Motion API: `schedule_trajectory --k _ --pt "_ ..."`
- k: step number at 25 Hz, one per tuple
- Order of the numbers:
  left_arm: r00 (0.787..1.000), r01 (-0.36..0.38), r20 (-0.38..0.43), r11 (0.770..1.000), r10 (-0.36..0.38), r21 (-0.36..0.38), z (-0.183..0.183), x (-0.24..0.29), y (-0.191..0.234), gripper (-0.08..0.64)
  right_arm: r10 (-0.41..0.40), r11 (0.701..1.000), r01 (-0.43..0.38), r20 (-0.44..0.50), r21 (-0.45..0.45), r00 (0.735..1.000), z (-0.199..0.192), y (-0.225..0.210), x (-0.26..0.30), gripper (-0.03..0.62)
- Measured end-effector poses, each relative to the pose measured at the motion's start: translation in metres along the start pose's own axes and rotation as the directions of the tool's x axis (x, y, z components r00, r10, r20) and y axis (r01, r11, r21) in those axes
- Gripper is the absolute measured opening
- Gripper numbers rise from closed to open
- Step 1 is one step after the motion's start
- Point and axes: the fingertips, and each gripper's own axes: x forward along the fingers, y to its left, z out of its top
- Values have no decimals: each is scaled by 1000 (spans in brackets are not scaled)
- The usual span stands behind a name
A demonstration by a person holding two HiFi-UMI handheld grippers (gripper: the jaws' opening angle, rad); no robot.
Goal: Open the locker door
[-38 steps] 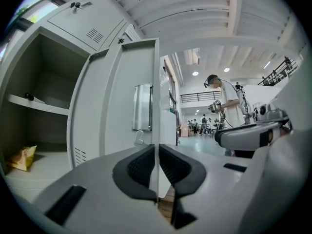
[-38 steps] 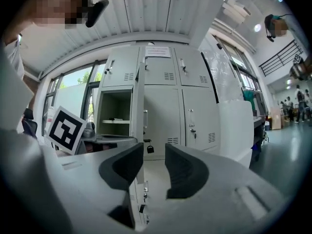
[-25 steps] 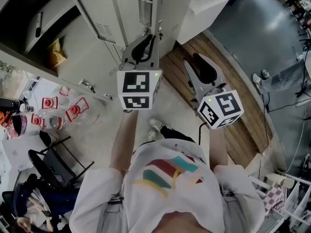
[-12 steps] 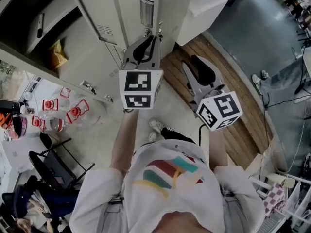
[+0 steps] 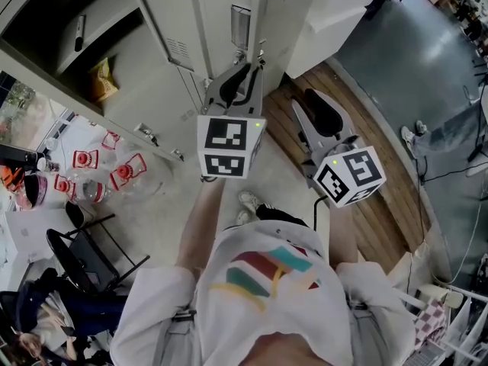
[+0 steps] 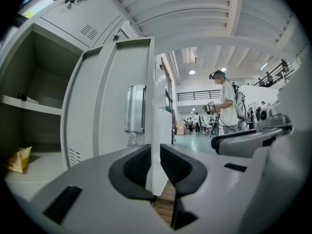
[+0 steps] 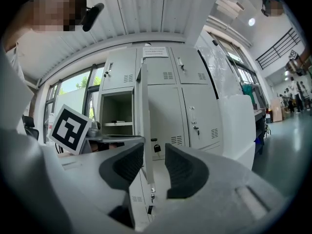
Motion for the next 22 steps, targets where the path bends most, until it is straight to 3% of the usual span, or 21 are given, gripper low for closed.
schedule_trajectory --k 5,9,13,16,18,22 --pt "1000 -11 24 1000 11 0 19 -15 -4 55 18 1000 -18 16 -23 1000 14 7 5 132" --pt "996 -38 80 999 37 13 44 -33 0 60 15 994 -10 45 -106 999 31 15 10 132" --pt "986 -100 134 995 96 24 71 -56 15 60 73 982 -53 104 -181 992 61 35 21 132" --pt "965 -182 194 983 175 19 90 -81 31 26 110 973 -76 148 -216 983 85 52 29 123" --pt "948 -240 218 971 231 15 101 -101 44 17 129 968 -85 182 -235 975 102 66 35 41" --pt "900 -367 262 930 348 27 119 -143 71 15 193 961 -128 260 -247 946 133 100 47 5"
